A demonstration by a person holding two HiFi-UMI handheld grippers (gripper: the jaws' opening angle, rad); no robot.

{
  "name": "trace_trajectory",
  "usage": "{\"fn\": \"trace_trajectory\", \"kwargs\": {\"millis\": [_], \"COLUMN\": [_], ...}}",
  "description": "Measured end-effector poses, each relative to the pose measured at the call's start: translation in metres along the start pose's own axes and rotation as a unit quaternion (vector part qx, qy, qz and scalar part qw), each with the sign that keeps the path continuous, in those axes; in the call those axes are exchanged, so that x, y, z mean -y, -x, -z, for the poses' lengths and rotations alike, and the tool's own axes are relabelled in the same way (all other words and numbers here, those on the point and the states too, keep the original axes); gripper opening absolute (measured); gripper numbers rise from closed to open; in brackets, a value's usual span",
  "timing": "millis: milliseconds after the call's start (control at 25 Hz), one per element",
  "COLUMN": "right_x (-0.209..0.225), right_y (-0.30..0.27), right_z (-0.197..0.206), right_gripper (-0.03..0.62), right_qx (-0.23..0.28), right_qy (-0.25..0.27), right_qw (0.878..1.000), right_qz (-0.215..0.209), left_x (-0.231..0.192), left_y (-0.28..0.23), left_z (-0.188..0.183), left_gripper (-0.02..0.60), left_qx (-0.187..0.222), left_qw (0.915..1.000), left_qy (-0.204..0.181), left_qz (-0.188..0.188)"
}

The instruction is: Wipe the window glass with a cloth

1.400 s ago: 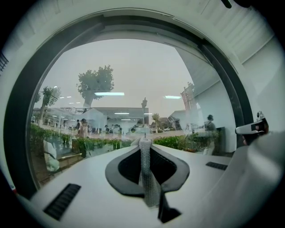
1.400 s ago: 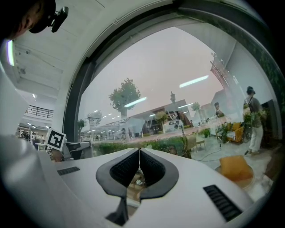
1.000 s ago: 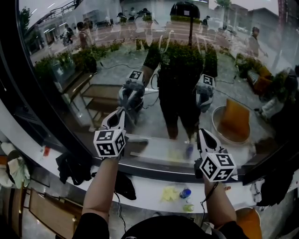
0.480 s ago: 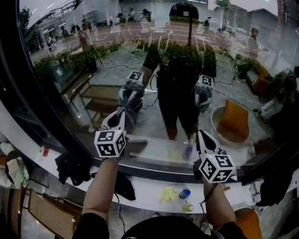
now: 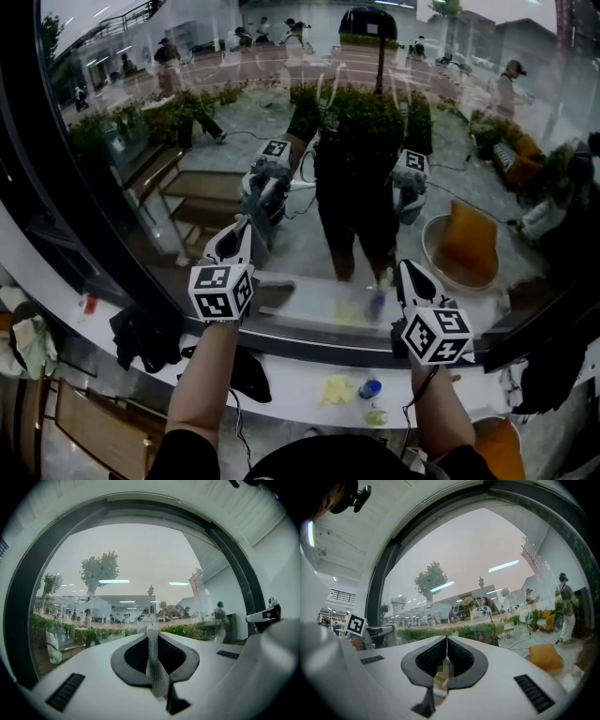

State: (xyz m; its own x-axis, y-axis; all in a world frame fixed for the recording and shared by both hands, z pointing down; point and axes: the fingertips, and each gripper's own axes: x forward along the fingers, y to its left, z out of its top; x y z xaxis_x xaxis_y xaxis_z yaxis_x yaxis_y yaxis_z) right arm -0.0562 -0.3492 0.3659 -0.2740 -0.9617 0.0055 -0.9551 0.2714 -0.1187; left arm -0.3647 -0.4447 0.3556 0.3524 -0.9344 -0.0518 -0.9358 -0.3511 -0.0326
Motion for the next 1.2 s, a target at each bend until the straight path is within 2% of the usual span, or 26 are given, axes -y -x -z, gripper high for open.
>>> {"fn": "trace_trajectory", "kwargs": {"millis": [240,440,600,920,1200], "right_x": [0.004,0.015,0.018,0.035,0.054], "right_y": [0.003,0.011,0.015,0.029,0.054], "right_z": [-0.005,-0.035,-0.055,-0.062,-0.066], "right_gripper": [0.029,0.029,0.029,0.029,0.029], "right_qx": [0.007,0.024,0.035,0.034,0.037], "right_qy": [0.007,0.02,0.038,0.05,0.043], "right_qw": [1.0,0.999,0.999,0.998,0.998], "right_qz": [0.005,0.007,0.009,0.017,0.036], "left_x": [0.007,0.018,0.023,0.041,0.051], "left_y": [0.011,0.013,0.01,-0.016,-0.025], "left_z": [-0.037,-0.086,-0.11,-0.116,-0.116], "left_gripper": [0.031,0.031,0.031,0.031,0.031], "left_qx": [0.033,0.06,0.067,0.05,0.054], "left_qw": [0.9993,0.998,0.9971,0.9978,0.9979], "left_qy": [-0.012,-0.014,-0.026,-0.024,-0.031], "left_qz": [0.01,0.017,0.024,0.037,0.018]}}
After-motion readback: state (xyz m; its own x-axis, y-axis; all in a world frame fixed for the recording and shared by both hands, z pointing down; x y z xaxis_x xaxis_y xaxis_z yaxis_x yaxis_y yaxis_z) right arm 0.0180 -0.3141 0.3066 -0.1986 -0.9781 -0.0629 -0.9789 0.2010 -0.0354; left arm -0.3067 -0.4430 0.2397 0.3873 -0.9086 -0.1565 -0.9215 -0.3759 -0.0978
